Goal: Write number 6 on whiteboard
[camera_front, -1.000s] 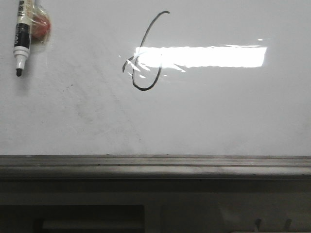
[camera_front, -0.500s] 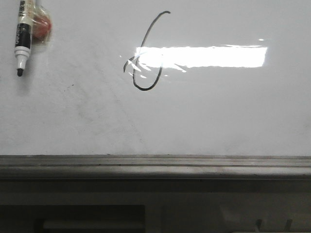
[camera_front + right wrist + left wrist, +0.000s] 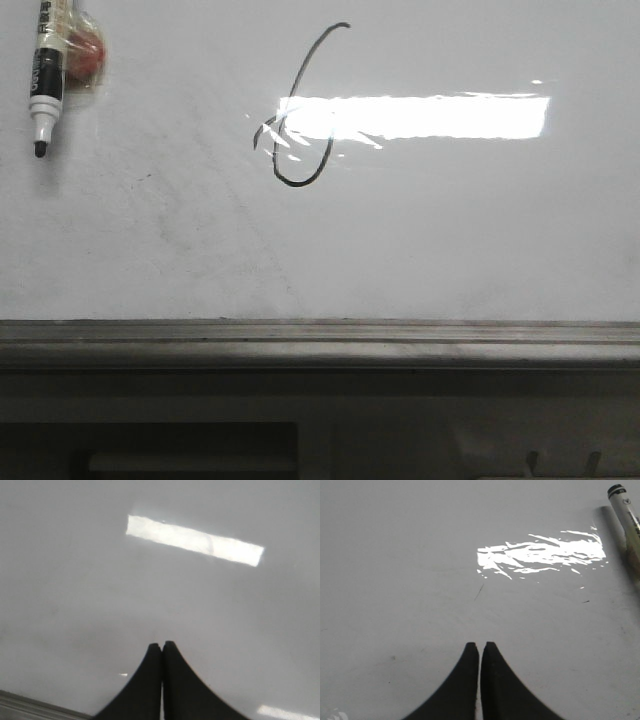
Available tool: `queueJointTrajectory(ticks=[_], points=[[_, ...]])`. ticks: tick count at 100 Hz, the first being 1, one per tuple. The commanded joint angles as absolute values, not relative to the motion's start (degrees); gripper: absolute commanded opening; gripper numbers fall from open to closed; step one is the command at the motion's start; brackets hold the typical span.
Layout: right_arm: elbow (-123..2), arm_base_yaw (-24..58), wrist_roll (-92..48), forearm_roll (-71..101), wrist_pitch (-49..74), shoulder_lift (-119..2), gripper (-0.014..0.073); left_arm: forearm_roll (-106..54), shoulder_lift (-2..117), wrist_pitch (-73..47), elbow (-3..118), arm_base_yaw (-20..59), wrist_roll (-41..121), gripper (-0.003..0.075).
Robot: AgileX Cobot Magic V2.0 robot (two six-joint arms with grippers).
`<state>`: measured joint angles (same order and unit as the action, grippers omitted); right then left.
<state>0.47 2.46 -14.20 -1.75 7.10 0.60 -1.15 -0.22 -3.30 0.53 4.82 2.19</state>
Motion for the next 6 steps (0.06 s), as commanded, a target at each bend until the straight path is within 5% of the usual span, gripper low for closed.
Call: queueJointTrajectory(ticks=[1, 6], points=[[1.89, 2.17, -14.12, -2.31, 3.18, 1.61, -0.0065, -1.61, -2.04, 1.03, -2.26, 4.96, 1.63, -0.0020], [1.89, 2.17, -14.12, -2.31, 3.18, 1.61, -0.0065, -1.61, -2.04, 1.03, -2.26, 4.96, 1.63, -0.0020]])
